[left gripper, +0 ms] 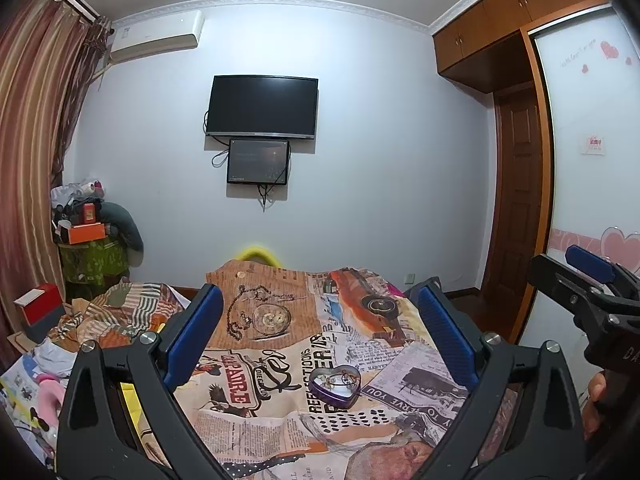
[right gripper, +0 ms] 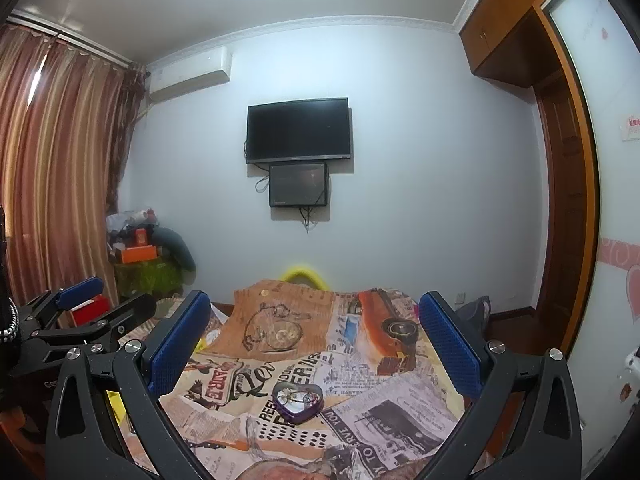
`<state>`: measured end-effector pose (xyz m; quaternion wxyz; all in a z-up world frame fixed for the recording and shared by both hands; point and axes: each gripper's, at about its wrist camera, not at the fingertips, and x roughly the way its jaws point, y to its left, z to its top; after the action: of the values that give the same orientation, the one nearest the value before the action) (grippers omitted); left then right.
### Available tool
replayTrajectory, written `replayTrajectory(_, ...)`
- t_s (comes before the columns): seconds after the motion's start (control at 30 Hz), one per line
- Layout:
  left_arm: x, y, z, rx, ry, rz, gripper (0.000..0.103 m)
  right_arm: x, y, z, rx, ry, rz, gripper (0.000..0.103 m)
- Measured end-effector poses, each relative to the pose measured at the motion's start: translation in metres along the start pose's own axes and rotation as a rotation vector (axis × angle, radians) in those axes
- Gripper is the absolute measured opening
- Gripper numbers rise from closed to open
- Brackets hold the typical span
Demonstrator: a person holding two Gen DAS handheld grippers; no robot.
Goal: Organize jewelry
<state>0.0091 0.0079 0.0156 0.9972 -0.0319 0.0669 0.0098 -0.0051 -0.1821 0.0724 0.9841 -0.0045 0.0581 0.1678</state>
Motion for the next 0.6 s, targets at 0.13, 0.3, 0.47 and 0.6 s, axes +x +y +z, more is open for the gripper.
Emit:
replayTrajectory(0.13,0.0023,0.0003,-0.001,0.003,0.006,0.001,0.098,0.001,-0.0012,-0.0033,0.003,0.015,-0.002,0.103)
replayTrajectory(0.3,0.0049,-0.0012,-0.0034,0.004,0.013,0.004,0.098,0.0029,-0.0016,-0.0056,0.005,0.037,-0.003,0.103)
replayTrajectory(0.47,0.006,-0.0007,-0.0032,0.003,0.019,0.0,0.098,0.0026,-0.0029,-0.0059,0.005,0.039,-0.005,0.103)
replayTrajectory(0.6,0.0073,-0.002,-0.0034,0.004,0.022,-0.001,0.098,0.0022,-0.004,-0.0061,0.006,0.043,-0.006,0.103)
